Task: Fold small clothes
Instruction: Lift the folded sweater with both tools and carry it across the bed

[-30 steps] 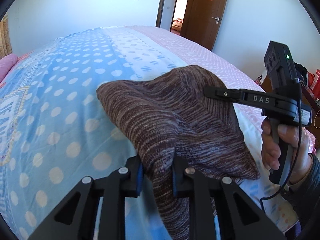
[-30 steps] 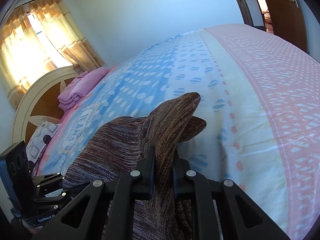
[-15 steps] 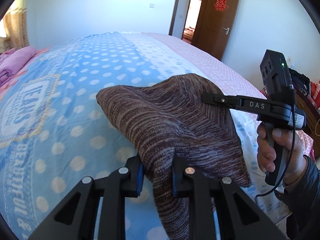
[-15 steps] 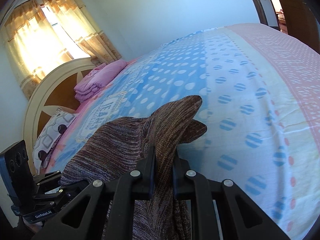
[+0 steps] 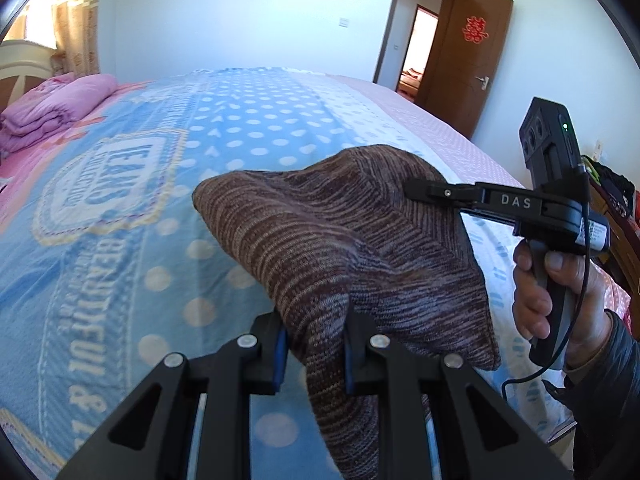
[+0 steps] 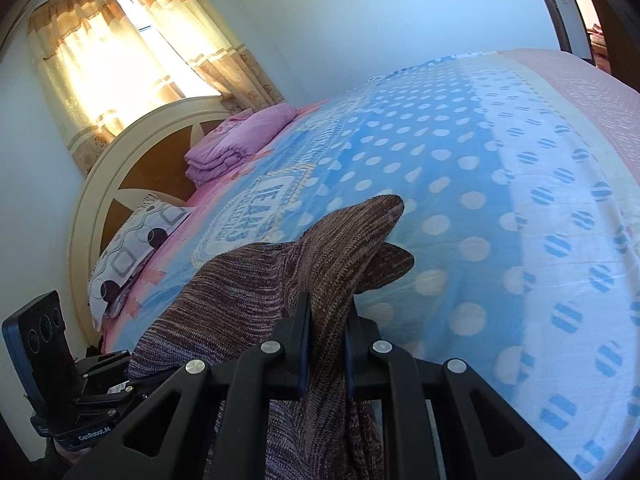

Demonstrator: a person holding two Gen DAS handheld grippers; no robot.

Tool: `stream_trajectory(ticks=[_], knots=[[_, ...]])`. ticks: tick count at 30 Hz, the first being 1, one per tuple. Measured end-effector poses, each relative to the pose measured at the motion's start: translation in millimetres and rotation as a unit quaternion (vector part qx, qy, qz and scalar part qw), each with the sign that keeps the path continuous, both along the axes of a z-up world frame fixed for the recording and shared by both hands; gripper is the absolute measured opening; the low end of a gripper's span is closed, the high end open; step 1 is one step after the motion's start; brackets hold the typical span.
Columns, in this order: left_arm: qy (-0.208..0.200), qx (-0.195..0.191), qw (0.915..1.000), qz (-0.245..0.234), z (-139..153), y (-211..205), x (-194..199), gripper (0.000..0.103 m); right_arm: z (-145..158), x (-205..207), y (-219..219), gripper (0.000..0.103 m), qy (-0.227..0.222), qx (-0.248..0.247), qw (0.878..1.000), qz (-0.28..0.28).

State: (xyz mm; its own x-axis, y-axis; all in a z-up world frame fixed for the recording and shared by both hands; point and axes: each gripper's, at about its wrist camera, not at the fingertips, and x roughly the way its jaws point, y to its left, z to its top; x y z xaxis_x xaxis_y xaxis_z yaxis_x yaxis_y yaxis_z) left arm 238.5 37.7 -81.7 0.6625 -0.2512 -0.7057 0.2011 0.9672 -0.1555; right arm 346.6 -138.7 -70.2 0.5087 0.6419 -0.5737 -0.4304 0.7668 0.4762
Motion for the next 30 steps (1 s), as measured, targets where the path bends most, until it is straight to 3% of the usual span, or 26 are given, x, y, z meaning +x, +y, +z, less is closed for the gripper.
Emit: stream_trajectory(ticks=[14, 30], knots=[[-0.017, -0.002, 0.9989, 0.043, 5, 50, -31, 0.022, 8, -4, 70, 0.013, -0.004, 0.002, 0.999, 0.049], [-0.019, 0.005, 0.9937, 0.110, -11, 117, -39, 0.022, 2, 21, 169, 0.013, 0.000, -0.023, 0.993, 0.118]])
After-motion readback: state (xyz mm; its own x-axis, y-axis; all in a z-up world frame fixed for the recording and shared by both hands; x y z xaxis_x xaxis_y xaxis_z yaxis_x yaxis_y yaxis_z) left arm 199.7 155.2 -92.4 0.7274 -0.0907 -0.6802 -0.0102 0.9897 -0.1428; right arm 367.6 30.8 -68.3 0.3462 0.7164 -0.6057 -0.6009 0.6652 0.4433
